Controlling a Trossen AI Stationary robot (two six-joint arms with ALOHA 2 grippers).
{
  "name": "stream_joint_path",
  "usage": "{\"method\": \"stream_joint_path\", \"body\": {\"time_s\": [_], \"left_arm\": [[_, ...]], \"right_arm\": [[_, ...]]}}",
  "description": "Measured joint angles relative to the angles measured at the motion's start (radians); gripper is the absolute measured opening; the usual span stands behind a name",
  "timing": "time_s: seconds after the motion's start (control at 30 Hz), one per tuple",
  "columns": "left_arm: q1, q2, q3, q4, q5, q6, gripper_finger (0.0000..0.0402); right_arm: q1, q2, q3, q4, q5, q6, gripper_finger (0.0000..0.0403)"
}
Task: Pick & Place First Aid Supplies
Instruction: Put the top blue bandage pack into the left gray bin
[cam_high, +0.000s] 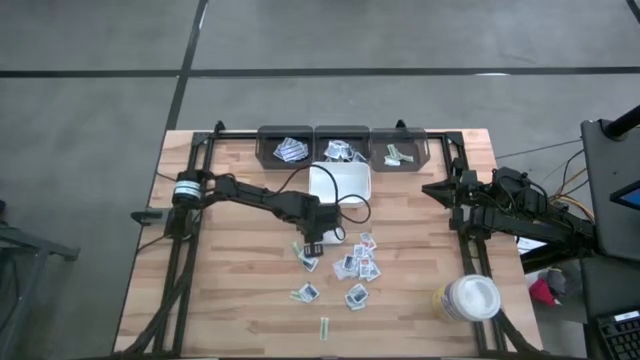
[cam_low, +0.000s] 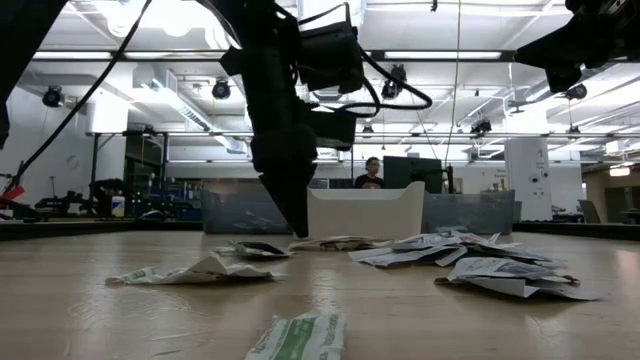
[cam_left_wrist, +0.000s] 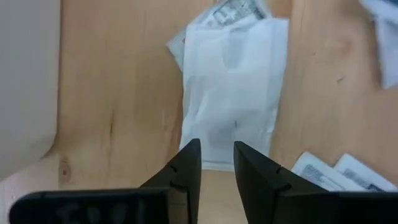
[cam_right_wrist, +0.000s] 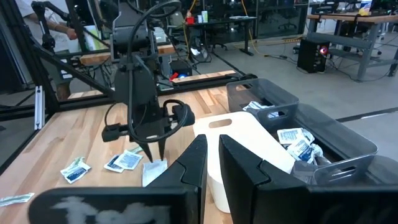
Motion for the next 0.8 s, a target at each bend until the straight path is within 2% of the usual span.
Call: {"method": "stream_joint_path", "body": {"time_s": [0.57,0.8], "left_arm": [[0.0,0.072,0.002,0.037,-0.045,-0.011,0.0086],[-0.008,0.096,0.001,0.053,-0.053,-0.058,0.0026]], "right_arm": [[0.0,0.0,0.0,0.0,0.0,0.0,0.0038],[0.0,0.0,0.0,0.0,0.0,0.0,0.0038]]}}
